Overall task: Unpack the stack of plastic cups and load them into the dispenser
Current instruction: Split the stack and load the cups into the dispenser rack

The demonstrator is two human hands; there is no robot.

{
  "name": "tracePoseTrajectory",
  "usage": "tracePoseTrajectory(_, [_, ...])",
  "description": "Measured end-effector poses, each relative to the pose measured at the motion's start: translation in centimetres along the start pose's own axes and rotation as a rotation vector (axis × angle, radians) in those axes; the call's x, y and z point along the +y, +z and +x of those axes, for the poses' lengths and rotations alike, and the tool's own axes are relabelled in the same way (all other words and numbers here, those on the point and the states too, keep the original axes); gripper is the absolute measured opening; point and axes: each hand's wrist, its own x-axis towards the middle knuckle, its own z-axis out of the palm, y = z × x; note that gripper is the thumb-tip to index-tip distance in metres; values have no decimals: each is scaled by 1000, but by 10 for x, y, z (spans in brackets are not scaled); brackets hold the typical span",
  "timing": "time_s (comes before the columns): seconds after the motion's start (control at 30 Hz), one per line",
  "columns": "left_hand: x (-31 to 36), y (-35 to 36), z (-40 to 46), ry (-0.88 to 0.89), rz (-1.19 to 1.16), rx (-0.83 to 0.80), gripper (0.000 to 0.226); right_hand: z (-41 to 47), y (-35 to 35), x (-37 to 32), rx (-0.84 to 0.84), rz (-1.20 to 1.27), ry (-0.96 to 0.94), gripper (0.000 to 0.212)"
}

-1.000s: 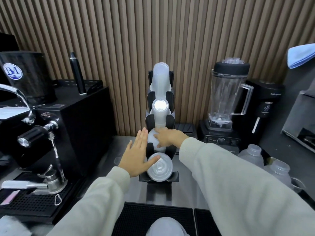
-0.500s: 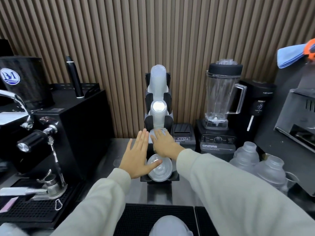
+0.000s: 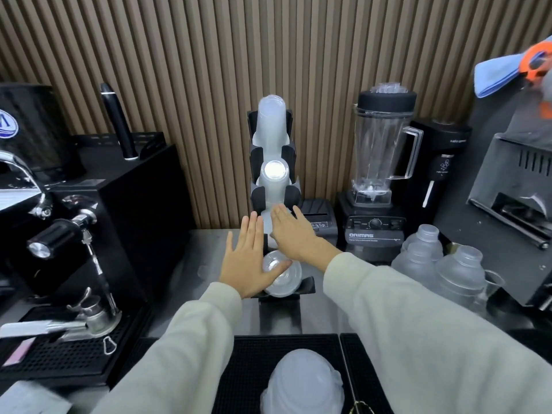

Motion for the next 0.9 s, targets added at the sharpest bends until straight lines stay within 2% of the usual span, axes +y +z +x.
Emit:
tracePoseTrajectory(0.07, [6,1,-10,37,-14,17,101,-24,-2,-3,132,124,15,60])
tracePoseTrajectory(0.17, [11,3,-37,134,-112,53,88,-74,4,-11,348,442,64,45])
tracePoseTrajectory(0.23, [15,7,-63,219,-211,74,76,-110,17,-22,404,666,128,40])
tracePoseTrajectory(0.3, [24,11,-95,248,-389,15,63,-144,31,-32,285,867,159,40])
tracePoseTrajectory(0.37, [36,14,-126,223,-619,-162,65,-170,40,-36,60,973,107,49])
tracePoseTrajectory(0.47, [42,27,-165,100,-777,-372,83,-201,45,-36,-228,1037,41,72])
tracePoseTrajectory(0.53, [47,36,-183,-41,-836,-425,101,-214,47,-37,-326,999,19,85])
tracePoseTrajectory(0.7, [65,42,-202,-289,-959,-426,126,-225,51,-46,-372,938,24,100])
tracePoseTrajectory(0.9, [75,52,-205,-432,-943,-309,116,-220,50,-59,-353,849,78,112])
